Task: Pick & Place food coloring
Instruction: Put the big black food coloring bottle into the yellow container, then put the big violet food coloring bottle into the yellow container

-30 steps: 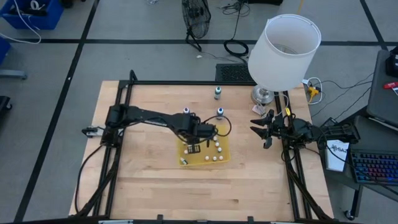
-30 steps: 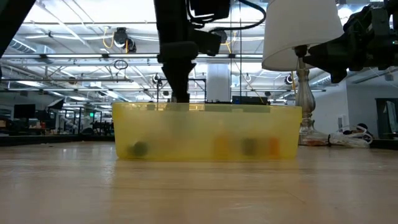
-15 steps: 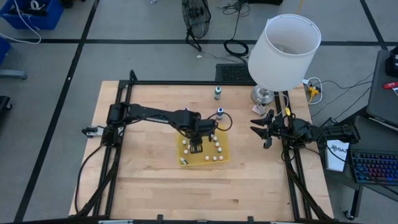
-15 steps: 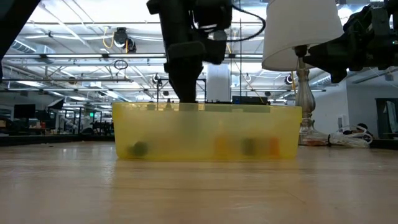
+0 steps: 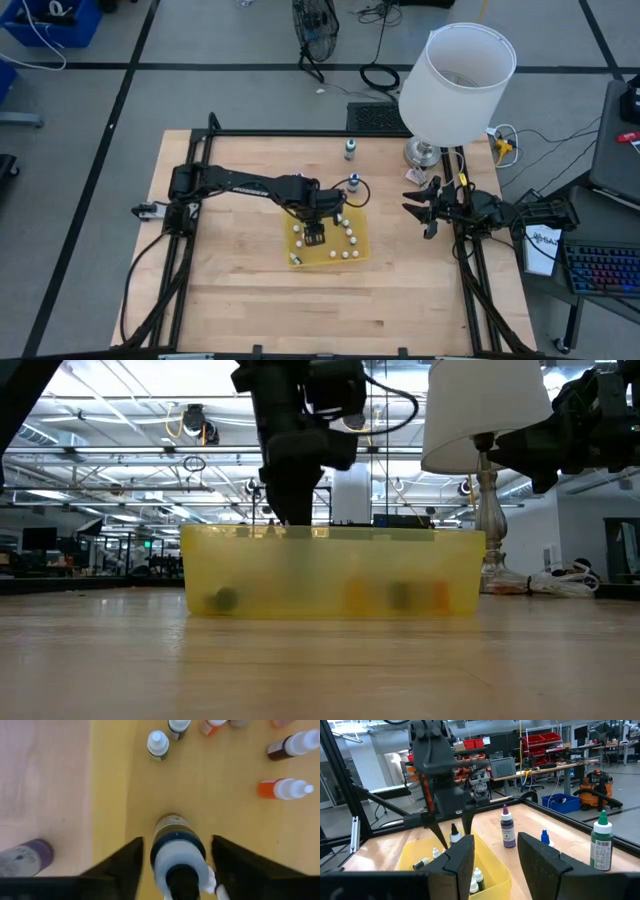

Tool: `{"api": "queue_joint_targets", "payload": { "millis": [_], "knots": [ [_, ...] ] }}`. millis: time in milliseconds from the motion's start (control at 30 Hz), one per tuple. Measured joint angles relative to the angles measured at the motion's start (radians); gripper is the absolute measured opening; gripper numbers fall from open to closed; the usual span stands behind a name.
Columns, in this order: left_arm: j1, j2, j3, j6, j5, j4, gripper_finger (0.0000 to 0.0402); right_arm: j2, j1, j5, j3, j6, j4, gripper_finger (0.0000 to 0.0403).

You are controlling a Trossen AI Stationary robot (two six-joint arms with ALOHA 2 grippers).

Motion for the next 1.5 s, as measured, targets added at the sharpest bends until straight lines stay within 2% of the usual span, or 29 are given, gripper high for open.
{"api": "queue_joint_targets", "payload": {
  "millis": [167, 267, 333, 467, 567, 667, 833, 967, 1267, 1500],
  "knots": [
    [0.0, -0.048, 0.0, -0.052, -0.028, 0.0, 0.0341, 0.0, 0.0, 0.0, 0.0, 0.0, 0.0, 0.0141],
    [0.0, -0.086, 0.0, -0.079, -0.045, -0.01, 0.0381, 0.0, 0.0, 0.0, 0.0, 0.0, 0.0, 0.0141],
    [0.0, -0.117, 0.001, -0.079, -0.071, -0.035, 0.0393, 0.0, 0.0, 0.0, 0.0, 0.0, 0.0, 0.0141],
    [0.016, -0.198, 0.001, -0.082, -0.177, -0.124, 0.0387, 0.0, 0.0, 0.0, 0.0, 0.0, 0.0, 0.0141],
    [0.072, -0.256, 0.002, -0.081, -0.2, -0.216, 0.0372, 0.0, 0.0, 0.0, 0.0, 0.0, 0.0, 0.0141],
    [0.165, -0.292, 0.002, -0.087, -0.188, -0.256, 0.0357, 0.0, 0.0, 0.0, 0.0, 0.0, 0.0, 0.0141],
    [0.328, -0.293, 0.002, -0.099, -0.103, -0.25, 0.0339, 0.0, 0.0, 0.0, 0.0, 0.0, 0.0, 0.0141],
    [0.401, -0.261, 0.002, -0.048, -0.063, -0.223, 0.0329, 0.0, 0.0, 0.0, 0.0, 0.0, 0.0, 0.0141],
    [0.395, -0.172, 0.002, 0.113, -0.059, -0.178, 0.0315, 0.0, 0.0, 0.0, 0.0, 0.0, 0.0, 0.0141],
    [0.376, -0.102, 0.002, 0.14, -0.035, -0.169, 0.0321, 0.0, 0.0, 0.0, 0.0, 0.0, 0.0, 0.0141]
  ]
}}
